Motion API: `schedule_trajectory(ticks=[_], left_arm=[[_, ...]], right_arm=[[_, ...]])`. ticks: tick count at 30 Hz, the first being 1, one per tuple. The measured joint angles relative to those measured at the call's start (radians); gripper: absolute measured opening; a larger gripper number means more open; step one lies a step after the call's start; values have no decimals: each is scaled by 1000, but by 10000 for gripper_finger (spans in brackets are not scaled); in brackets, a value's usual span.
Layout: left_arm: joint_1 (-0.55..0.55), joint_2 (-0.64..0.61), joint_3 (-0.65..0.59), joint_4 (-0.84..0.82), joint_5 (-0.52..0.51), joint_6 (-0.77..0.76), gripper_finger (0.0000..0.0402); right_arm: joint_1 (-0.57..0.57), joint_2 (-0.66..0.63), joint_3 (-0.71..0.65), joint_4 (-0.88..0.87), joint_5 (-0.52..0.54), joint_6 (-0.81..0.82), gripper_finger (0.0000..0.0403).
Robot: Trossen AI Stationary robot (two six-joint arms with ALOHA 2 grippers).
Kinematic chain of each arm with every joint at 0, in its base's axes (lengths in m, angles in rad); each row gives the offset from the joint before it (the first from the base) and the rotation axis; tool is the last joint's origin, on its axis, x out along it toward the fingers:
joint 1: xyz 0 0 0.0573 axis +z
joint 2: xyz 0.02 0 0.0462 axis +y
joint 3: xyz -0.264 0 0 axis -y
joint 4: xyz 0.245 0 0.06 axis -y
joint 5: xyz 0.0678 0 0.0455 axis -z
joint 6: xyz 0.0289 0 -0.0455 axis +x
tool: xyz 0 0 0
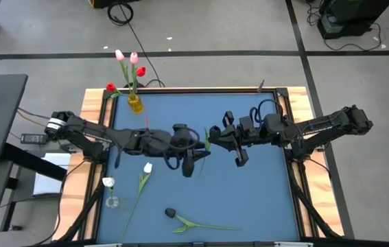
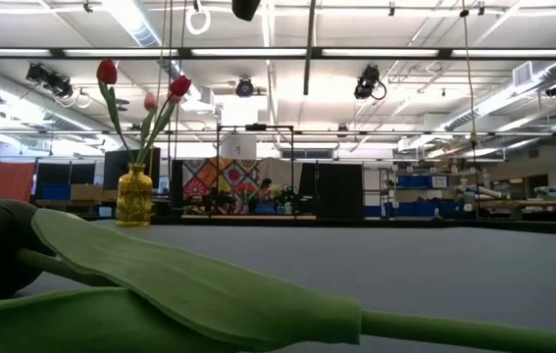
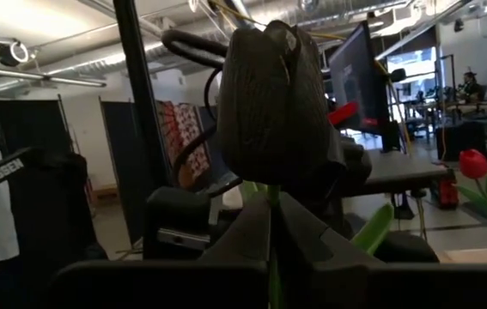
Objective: Sort flowers into vase by color
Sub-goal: Put the top black flower into the transparent vase
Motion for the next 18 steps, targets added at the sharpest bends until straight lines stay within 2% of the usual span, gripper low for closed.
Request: schedule_trajectory(ticks=[4, 7, 12, 18], left_arm=[[9, 0, 0, 13, 97, 29, 73], [9, 0, -1, 26, 136, 97, 18], [-10, -27, -2, 7, 142, 182, 12], [-74, -153, -2, -160, 34, 205, 4]], right_arm=[[-1, 0, 0, -6, 0, 24, 17], [-7, 0, 0, -36, 25, 81, 35], [-12, -2, 1, -69, 102, 144, 90], [-11, -10, 1, -74, 183, 225, 143]])
